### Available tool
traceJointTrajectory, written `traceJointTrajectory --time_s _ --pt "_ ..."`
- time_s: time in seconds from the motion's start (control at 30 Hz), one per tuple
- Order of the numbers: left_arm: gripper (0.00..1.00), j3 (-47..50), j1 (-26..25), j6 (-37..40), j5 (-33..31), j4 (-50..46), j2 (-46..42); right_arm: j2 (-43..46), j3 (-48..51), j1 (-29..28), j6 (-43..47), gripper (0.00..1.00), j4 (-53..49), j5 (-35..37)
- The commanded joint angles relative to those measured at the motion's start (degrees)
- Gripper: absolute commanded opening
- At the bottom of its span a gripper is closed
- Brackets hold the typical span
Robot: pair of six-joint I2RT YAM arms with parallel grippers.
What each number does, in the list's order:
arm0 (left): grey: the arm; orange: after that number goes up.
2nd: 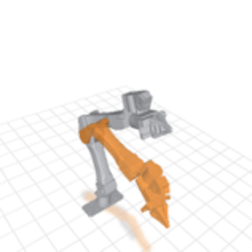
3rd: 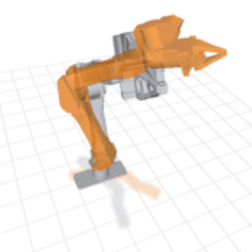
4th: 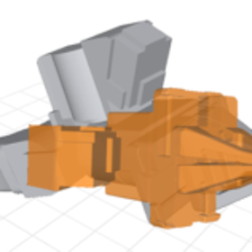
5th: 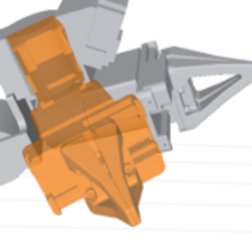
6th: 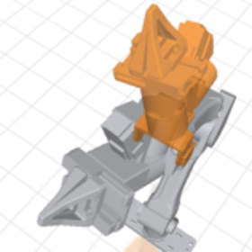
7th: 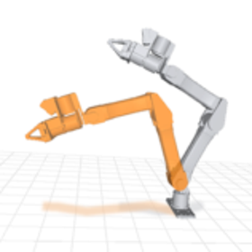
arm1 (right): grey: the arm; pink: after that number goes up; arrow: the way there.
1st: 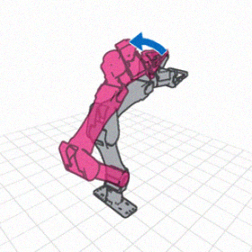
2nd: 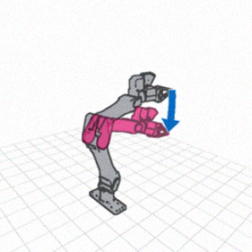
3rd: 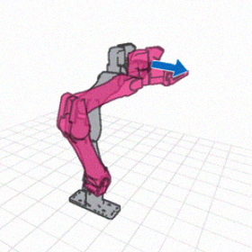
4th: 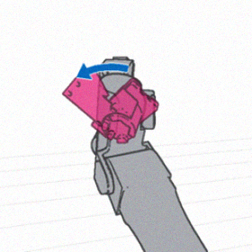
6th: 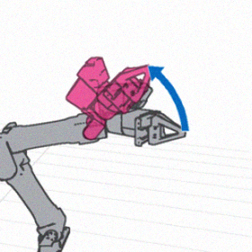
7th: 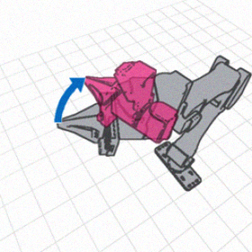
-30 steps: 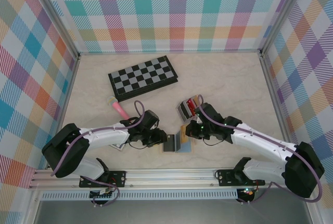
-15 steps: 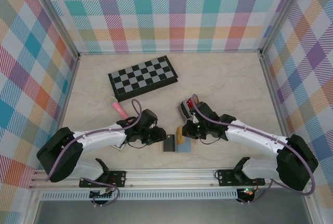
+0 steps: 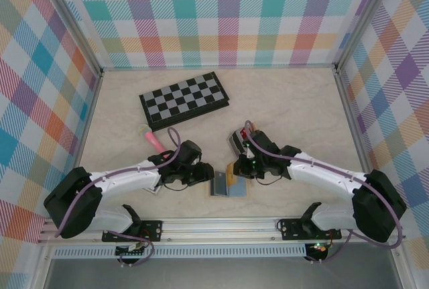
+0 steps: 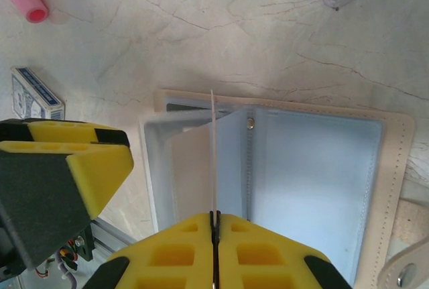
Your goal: Put the credit cards into the card holder
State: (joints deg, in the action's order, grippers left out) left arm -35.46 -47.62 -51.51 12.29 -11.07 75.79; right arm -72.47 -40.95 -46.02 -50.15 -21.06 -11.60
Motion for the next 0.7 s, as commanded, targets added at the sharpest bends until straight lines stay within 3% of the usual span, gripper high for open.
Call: traceJointTrajectory --time_s 0.0,0.3,0.43,0.67 --pt "0.46 0.13 -0.69 0.88 -1.28 -2.06 -1.42 -0.14 -1.65 -0.39 0.38 0.07 -2.34 1.41" --pt "0.46 0.48 -0.66 1.28 -2.05 -3.21 -2.22 6.97 -3.33 -0.39 -2.25 0.07 -17.27 18.3" --pt "0.46 0.4 -0.64 1.24 -1.92 -3.19 -1.09 10.3 0.05 -0.39 0.13 0.07 -7.42 11.34" --pt "0.45 0.39 -0.69 1.16 0.29 -1.92 1.93 5.98 6.58 -0.65 -3.21 0.06 8.7 0.49"
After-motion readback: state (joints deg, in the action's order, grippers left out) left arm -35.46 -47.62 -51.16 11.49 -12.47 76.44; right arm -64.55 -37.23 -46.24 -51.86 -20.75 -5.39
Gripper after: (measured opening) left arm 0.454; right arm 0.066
